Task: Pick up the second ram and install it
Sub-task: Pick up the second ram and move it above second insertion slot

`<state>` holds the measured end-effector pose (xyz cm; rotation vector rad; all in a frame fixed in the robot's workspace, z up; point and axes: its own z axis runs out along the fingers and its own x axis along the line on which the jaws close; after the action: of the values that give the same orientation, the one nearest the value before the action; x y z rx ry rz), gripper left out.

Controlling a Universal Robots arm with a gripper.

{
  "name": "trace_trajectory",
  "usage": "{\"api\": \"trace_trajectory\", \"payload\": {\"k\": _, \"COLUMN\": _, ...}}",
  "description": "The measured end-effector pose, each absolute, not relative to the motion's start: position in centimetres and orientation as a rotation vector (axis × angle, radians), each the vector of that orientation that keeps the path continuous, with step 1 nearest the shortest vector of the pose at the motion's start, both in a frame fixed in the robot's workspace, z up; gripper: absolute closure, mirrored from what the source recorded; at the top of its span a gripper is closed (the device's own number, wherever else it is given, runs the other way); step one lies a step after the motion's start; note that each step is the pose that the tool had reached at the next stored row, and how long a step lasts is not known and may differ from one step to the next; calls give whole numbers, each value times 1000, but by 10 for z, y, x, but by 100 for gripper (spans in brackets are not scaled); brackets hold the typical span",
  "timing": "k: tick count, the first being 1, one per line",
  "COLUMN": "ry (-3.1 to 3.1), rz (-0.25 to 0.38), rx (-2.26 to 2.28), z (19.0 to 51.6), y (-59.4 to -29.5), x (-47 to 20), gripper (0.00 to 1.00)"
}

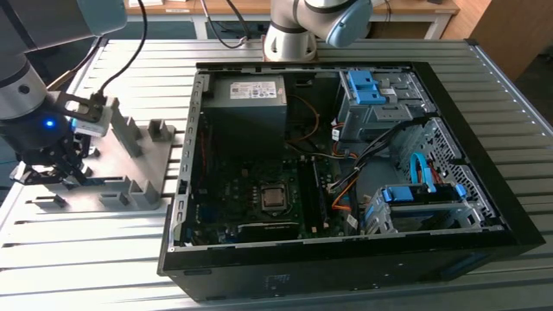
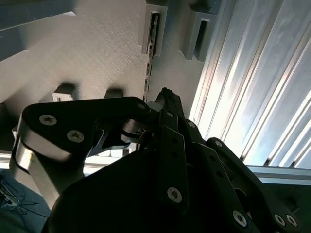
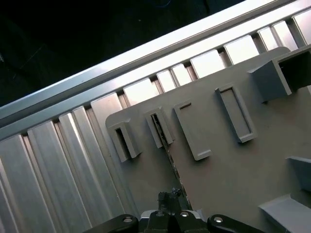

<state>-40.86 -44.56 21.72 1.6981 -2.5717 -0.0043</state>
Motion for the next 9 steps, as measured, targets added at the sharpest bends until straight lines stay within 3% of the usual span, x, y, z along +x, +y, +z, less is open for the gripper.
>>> {"api": "trace_trajectory", "payload": {"k": 9, "ry": -2510, "rz": -1, "rx": 1788, "z": 217, "y": -446, "x": -409, "gripper": 90}}
